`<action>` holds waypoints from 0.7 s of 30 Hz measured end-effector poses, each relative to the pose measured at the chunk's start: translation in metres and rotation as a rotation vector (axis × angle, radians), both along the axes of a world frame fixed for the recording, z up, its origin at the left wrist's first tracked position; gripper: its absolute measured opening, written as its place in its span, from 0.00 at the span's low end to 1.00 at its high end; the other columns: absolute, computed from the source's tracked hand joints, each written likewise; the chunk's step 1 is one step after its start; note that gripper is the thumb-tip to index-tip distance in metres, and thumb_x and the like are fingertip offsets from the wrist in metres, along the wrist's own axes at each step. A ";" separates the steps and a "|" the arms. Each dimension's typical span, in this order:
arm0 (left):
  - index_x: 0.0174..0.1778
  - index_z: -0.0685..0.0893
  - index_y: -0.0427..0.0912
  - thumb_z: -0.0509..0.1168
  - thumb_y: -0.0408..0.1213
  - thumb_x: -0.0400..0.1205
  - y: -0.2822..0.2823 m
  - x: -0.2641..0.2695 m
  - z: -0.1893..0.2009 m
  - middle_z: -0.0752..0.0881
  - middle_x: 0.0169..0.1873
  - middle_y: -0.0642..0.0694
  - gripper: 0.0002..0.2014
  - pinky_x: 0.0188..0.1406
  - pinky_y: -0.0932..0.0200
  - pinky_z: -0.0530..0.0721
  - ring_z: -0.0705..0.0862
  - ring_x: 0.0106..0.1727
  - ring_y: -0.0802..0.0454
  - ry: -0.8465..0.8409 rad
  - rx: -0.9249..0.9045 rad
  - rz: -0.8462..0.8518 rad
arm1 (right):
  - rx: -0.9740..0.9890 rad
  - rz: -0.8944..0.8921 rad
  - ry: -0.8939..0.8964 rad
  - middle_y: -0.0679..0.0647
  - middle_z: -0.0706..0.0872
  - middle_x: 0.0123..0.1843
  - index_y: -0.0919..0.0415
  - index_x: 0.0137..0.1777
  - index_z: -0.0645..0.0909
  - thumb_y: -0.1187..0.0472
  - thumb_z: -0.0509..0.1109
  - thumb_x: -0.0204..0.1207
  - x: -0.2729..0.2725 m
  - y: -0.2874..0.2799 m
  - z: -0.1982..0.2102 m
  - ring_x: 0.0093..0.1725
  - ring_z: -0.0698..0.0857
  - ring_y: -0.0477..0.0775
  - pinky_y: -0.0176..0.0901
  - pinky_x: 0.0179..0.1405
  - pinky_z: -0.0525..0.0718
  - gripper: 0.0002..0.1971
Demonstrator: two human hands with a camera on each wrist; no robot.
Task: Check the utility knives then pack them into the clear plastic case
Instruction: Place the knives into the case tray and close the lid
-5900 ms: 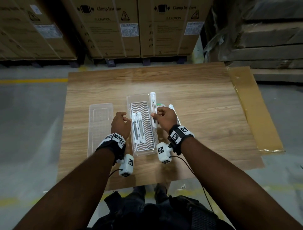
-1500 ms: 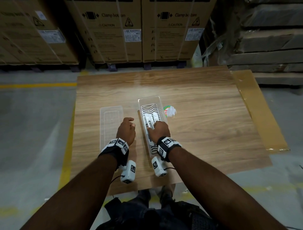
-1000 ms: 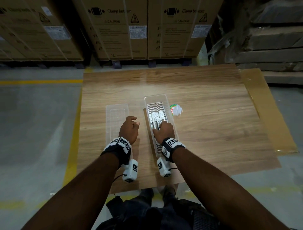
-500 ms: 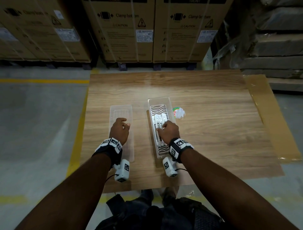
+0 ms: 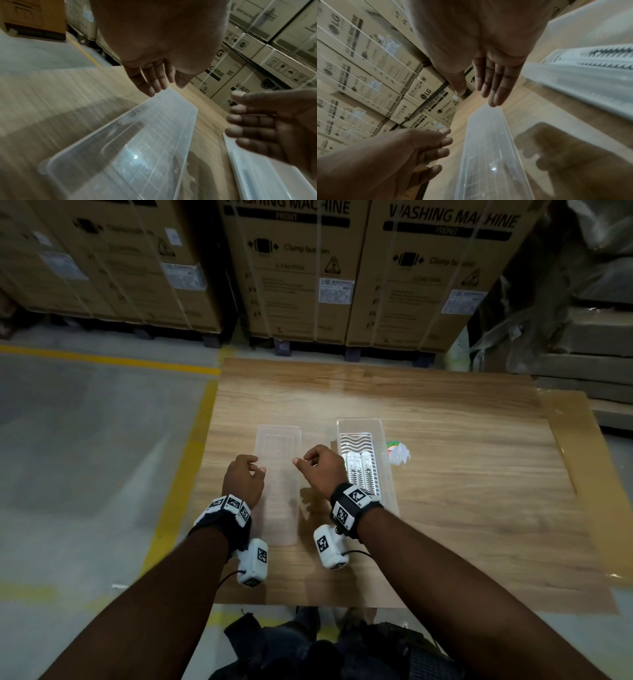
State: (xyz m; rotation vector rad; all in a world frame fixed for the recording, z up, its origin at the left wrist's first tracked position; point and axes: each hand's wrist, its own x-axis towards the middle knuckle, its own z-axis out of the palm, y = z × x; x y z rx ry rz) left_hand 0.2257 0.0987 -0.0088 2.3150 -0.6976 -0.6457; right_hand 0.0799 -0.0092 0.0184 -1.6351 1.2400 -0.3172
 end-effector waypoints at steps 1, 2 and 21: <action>0.63 0.81 0.37 0.68 0.37 0.81 0.004 0.004 -0.005 0.85 0.55 0.38 0.15 0.54 0.55 0.76 0.84 0.57 0.41 0.007 0.035 0.010 | 0.024 0.004 0.021 0.51 0.85 0.39 0.61 0.47 0.82 0.51 0.77 0.74 0.005 0.003 -0.004 0.38 0.82 0.49 0.40 0.39 0.83 0.14; 0.63 0.81 0.36 0.68 0.37 0.81 0.008 0.007 -0.009 0.84 0.57 0.37 0.16 0.56 0.54 0.77 0.84 0.59 0.40 0.014 0.071 0.021 | 0.039 0.010 0.048 0.52 0.85 0.40 0.60 0.47 0.81 0.50 0.77 0.73 0.007 0.005 -0.009 0.41 0.83 0.51 0.44 0.43 0.85 0.14; 0.62 0.81 0.43 0.71 0.38 0.77 0.019 0.012 -0.033 0.87 0.61 0.43 0.16 0.64 0.53 0.80 0.84 0.62 0.44 0.322 0.160 0.190 | 0.217 -0.011 0.292 0.60 0.90 0.48 0.68 0.47 0.86 0.51 0.79 0.70 0.021 0.007 -0.029 0.54 0.88 0.62 0.51 0.54 0.86 0.18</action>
